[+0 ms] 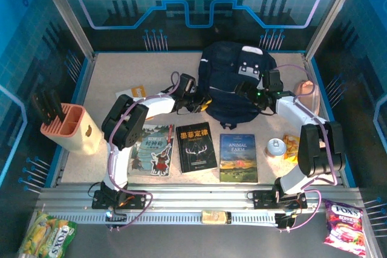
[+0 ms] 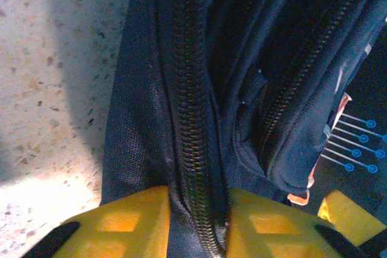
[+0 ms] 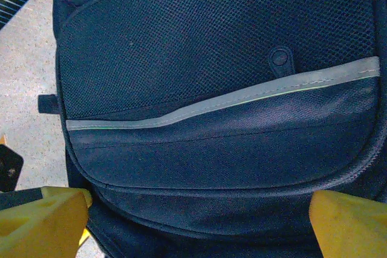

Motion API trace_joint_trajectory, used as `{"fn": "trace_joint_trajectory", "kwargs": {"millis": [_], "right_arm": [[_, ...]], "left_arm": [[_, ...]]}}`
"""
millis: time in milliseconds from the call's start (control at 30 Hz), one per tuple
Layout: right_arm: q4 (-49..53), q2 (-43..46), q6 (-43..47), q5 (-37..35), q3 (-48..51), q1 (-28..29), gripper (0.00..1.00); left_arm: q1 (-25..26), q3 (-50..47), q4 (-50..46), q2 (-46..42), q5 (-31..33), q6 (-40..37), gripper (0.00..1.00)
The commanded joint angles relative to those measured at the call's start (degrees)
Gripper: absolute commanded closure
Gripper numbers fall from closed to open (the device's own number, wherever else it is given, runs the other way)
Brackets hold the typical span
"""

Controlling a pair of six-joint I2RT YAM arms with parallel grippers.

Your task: Pack books, pencil case, and school supplies into a backpack

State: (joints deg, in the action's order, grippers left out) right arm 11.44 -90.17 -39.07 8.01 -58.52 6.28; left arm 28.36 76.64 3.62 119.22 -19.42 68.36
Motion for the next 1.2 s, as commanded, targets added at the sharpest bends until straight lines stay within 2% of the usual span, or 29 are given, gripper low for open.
{"fn": "trace_joint_trajectory", "kwargs": {"millis": [0,100,333,500,667,833,1000,1167], "right_arm": [[-0.81,2.82,-1.0,0.34,0.94,-1.66,0.05],[-0.72,4.03,-1.29,0.3,1.19,-2.65,0.05],[2.12,6.23,-1.53,-0.98,0.92,-6.37,0.05],[3.43,5.86,-2.69,0.1,0.75,-9.22,0.05],[2.61,2.35,-5.57,4.36,0.27,-9.81,0.07],[-2.52,-3.0,-9.8,11.99,0.16,-8.0,0.15],[-7.34,-8.37,-14.59,15.46,-0.71,-4.87,0.23],[-10.24,-12.8,-16.65,17.46,-3.13,-3.2,0.44]], "left_arm": [[0.47,2.9,0.07,-1.67,-1.63,-2.04,0.81],[0.44,3.7,0.09,-3.25,-2.63,-2.92,0.9],[-0.42,3.73,-3.01,-11.56,-2.19,-8.37,0.99],[-3.25,1.3,-5.54,-18.18,-1.39,-11.75,1.0],[-9.28,-0.84,-9.62,-22.35,-0.05,-16.04,1.0],[-15.13,-0.39,-13.31,-21.66,-1.73,-19.65,1.0],[-17.65,0.9,-16.25,-19.23,-2.09,-22.13,1.0],[-18.6,1.05,-16.82,-18.51,-2.46,-22.73,1.0]]}}
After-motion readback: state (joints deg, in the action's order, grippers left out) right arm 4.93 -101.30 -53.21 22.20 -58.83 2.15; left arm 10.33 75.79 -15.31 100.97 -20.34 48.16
